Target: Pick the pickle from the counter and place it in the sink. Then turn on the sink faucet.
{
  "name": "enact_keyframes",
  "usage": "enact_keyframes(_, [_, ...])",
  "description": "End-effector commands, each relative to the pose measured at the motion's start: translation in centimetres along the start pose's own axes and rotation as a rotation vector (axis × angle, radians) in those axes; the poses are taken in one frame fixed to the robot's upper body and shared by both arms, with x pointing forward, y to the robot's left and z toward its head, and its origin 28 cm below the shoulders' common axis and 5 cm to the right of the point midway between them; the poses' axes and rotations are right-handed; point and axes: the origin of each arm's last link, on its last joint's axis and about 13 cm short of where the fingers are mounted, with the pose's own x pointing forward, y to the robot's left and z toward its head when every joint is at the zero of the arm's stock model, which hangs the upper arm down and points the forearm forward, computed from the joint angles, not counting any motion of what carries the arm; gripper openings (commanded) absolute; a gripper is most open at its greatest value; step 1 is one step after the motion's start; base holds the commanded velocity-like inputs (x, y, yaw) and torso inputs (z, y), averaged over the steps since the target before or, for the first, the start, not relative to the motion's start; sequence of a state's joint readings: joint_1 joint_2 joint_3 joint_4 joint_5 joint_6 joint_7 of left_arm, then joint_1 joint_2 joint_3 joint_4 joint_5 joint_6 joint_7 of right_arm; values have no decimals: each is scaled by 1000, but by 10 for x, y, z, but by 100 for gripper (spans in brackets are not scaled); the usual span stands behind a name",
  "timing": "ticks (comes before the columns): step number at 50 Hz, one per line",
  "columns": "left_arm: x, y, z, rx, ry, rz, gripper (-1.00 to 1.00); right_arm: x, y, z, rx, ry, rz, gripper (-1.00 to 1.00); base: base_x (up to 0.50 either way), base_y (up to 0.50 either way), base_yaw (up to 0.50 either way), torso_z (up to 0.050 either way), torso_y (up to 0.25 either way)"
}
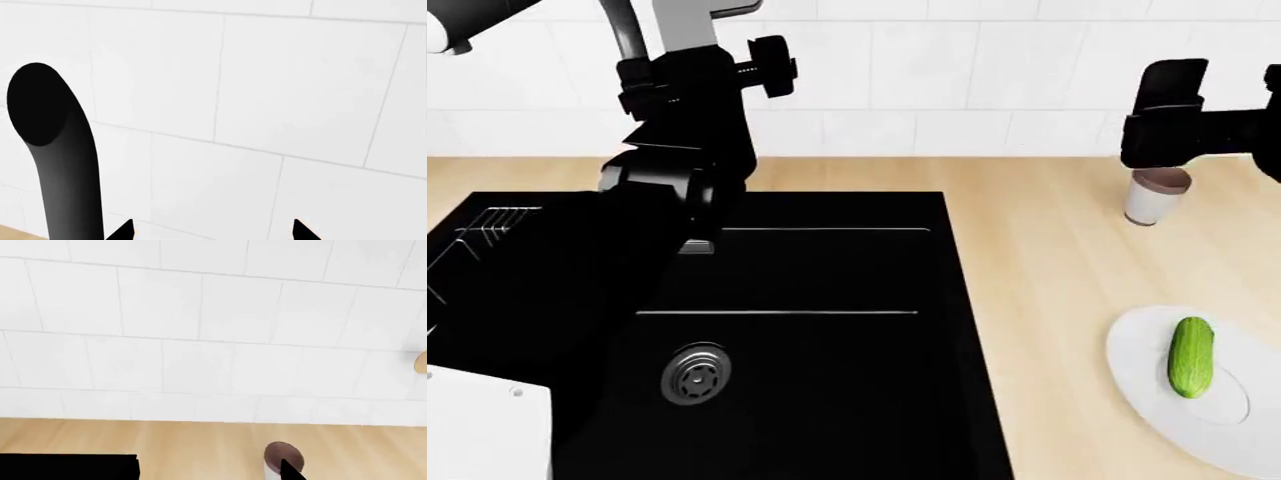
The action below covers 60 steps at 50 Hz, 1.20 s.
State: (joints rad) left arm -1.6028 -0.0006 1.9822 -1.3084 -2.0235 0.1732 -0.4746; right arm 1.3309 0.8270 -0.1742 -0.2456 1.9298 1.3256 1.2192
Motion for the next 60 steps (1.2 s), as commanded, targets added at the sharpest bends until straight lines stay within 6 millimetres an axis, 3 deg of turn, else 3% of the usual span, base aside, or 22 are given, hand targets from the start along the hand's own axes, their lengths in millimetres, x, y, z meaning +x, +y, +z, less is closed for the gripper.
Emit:
enact_keyframes(1, [1,1,2,2,-7,2,100,-64,-18,11,27,204,-37,100,0,0,0,0,0])
enact_keyframes(6, [1,1,1,15,-18,-1,100,-67,-15,14,12,283,-79,100,0,0,0,0,0])
enact_keyframes(14, [1,2,0,11,-10,0,100,-73,-20,16,151,390,-126,100,0,0,0,0,0])
enact_keyframes(23, [1,3,-1,11,-4,3,100,-73,-20,17,181,497,-84,100,0,0,0,0,0])
enact_keyframes(36, [1,3,-1,12,-6,2,100,-51,-17,-8,227,594,-51,100,0,0,0,0,0])
enact_keyframes(60, [1,5,-4,7,1,-3,100,-18,-31,-38,321,590,-149,100,0,0,0,0,0])
